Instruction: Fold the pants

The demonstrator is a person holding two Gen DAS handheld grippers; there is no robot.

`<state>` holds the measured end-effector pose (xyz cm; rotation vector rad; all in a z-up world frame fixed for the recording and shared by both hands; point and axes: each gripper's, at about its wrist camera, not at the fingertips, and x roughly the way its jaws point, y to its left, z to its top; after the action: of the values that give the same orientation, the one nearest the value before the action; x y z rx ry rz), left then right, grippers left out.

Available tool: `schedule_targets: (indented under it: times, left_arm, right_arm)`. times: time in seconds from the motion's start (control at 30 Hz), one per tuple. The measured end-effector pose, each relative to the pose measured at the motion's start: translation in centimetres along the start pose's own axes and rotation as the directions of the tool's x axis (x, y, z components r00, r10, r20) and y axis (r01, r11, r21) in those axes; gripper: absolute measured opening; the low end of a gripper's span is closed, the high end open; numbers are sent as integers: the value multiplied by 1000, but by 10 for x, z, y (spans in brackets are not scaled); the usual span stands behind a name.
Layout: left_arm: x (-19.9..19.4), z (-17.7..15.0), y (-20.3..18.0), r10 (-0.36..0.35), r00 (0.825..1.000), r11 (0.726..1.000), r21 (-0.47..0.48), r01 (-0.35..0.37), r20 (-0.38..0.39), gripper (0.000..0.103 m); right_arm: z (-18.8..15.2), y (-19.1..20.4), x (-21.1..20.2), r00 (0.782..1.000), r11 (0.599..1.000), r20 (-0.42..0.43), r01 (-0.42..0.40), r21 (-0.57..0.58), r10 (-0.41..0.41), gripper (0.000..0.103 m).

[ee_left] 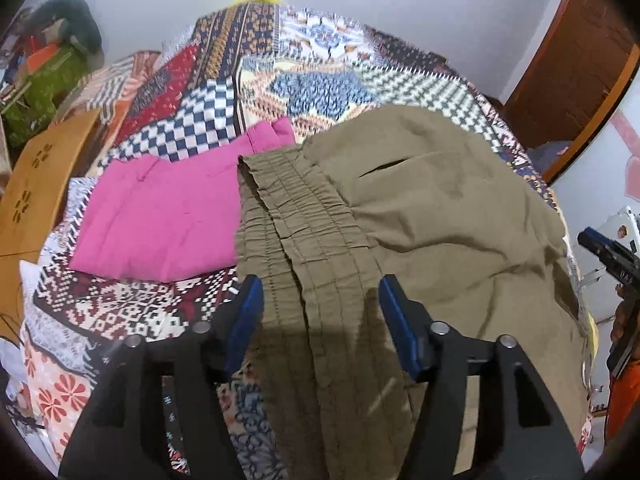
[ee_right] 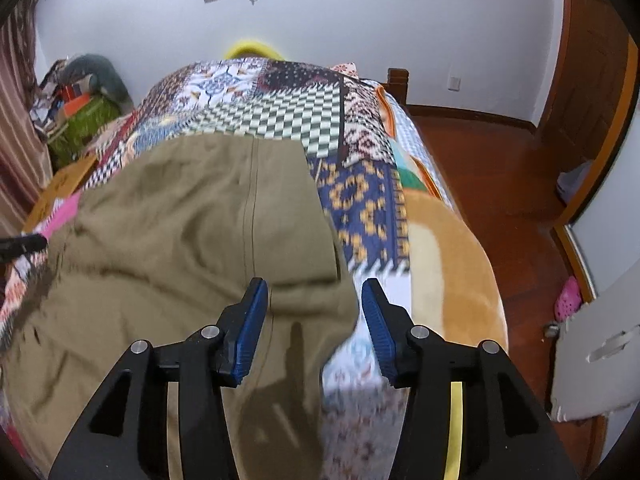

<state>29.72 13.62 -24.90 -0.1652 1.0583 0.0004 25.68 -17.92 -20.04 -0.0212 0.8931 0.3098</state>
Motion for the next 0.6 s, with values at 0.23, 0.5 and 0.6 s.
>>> schedule_targets:
  times: [0.23, 0.5, 0.6]
  left_arm:
    - [24, 7, -9, 5, 1000, 1000, 26, -4, -15, 65]
    - [32, 13, -23, 99, 994, 989, 108, -102, 37, 56]
    - [33, 15, -30, 129, 990, 981, 140, -136, 58, 50]
  right_arm:
    - [19, -9, 55, 995, 998, -75, -63, 26, 65, 46]
    - [17, 4, 77, 988, 994, -117, -102, -36, 97, 30]
    - [15, 13, 75, 996, 993, -94, -23, -116, 12, 12]
